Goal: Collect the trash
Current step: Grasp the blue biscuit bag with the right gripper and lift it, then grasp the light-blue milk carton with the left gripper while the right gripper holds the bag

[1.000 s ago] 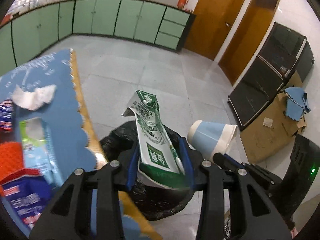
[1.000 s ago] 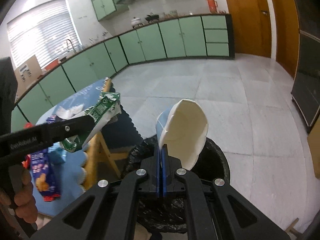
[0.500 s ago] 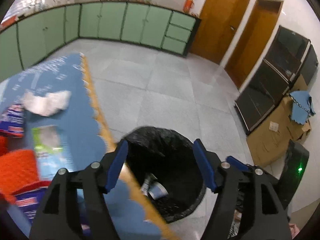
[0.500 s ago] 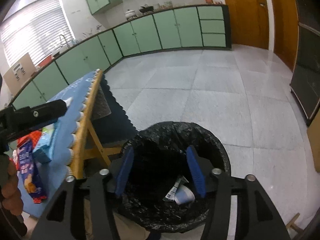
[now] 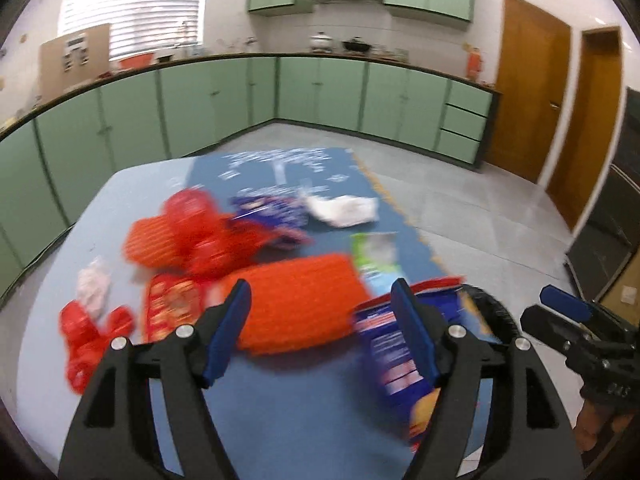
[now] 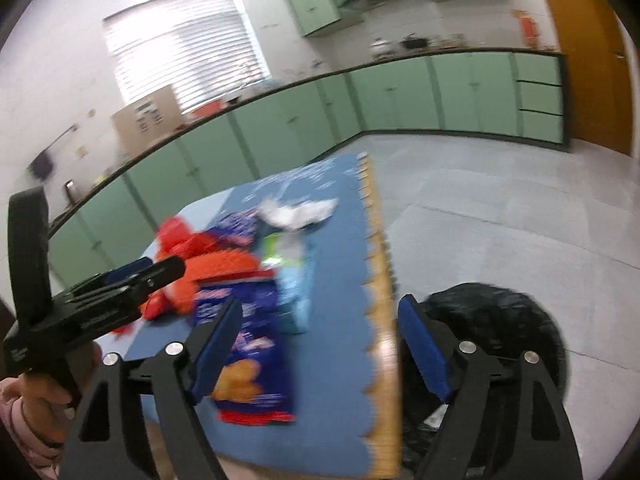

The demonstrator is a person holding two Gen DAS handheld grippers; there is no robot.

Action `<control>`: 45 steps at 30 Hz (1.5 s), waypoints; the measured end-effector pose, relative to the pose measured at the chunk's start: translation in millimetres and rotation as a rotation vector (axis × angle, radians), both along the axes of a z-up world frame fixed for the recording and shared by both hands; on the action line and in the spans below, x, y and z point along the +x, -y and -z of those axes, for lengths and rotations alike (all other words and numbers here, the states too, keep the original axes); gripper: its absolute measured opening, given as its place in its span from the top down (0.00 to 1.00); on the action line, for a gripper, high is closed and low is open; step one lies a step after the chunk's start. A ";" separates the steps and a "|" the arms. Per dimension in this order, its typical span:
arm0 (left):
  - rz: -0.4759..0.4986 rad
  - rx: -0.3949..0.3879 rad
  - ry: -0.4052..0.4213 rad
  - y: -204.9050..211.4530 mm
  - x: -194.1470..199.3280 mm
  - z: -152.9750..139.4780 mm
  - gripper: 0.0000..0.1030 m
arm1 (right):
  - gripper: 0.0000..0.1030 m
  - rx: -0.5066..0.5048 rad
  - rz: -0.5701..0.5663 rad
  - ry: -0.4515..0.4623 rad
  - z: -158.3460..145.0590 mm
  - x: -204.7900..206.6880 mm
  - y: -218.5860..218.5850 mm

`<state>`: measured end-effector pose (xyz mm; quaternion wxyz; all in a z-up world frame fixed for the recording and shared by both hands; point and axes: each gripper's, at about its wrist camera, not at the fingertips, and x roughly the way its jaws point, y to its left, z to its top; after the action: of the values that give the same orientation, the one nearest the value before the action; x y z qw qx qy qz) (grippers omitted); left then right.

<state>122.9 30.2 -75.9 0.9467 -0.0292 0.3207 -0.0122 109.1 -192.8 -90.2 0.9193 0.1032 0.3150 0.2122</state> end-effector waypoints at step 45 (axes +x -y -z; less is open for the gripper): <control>0.013 -0.022 -0.037 -5.4 -18.8 22.9 0.31 | 0.94 0.044 -0.087 0.043 -20.2 -13.8 -3.8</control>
<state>104.2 35.6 -98.8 0.9401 -0.0379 0.3381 -0.0212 95.2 -189.0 -70.0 0.9133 0.1049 0.2946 0.2609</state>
